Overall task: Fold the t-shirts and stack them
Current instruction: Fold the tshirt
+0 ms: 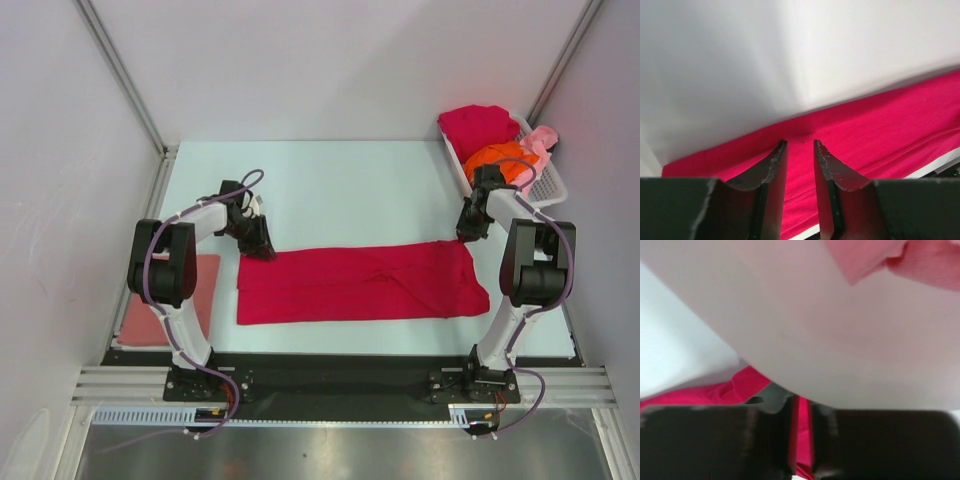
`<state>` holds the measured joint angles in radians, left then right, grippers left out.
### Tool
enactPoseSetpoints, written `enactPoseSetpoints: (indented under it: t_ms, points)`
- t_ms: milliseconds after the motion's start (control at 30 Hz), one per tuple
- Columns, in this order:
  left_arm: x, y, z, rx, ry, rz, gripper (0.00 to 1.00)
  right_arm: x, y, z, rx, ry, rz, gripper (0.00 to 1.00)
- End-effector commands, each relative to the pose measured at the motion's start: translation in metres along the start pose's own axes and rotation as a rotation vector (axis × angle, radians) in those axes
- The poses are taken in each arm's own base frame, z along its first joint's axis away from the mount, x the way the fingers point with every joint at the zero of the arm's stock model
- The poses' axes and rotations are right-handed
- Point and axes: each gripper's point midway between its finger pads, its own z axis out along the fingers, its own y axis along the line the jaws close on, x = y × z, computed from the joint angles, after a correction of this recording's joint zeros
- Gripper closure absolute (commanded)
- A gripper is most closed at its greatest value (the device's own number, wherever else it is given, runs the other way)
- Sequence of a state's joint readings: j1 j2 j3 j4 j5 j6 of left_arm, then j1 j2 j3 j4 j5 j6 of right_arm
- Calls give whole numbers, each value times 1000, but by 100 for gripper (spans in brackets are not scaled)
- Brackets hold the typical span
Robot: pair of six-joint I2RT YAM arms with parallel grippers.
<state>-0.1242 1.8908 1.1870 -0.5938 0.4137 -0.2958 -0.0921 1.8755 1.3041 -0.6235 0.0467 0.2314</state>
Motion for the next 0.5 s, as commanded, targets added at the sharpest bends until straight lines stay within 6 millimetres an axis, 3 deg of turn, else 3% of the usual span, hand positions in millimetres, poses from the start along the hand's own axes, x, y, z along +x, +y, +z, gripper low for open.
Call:
enactPoseSetpoints:
  t_ms: [0,67,200,467]
  points:
    - [4,16,5,-55,15,-7,66,-18,-6,2,31,-39,22,95]
    - [5,19,6,-65,18,-9,67,-21,-16,0,84,-57,58,100]
    - [8,23,11,-75,30,-16,67,-23,-38,-7,184,-95,114,100]
    - [8,34,12,-118,15,-11,67,-26,-47,-2,213,-105,117,100]
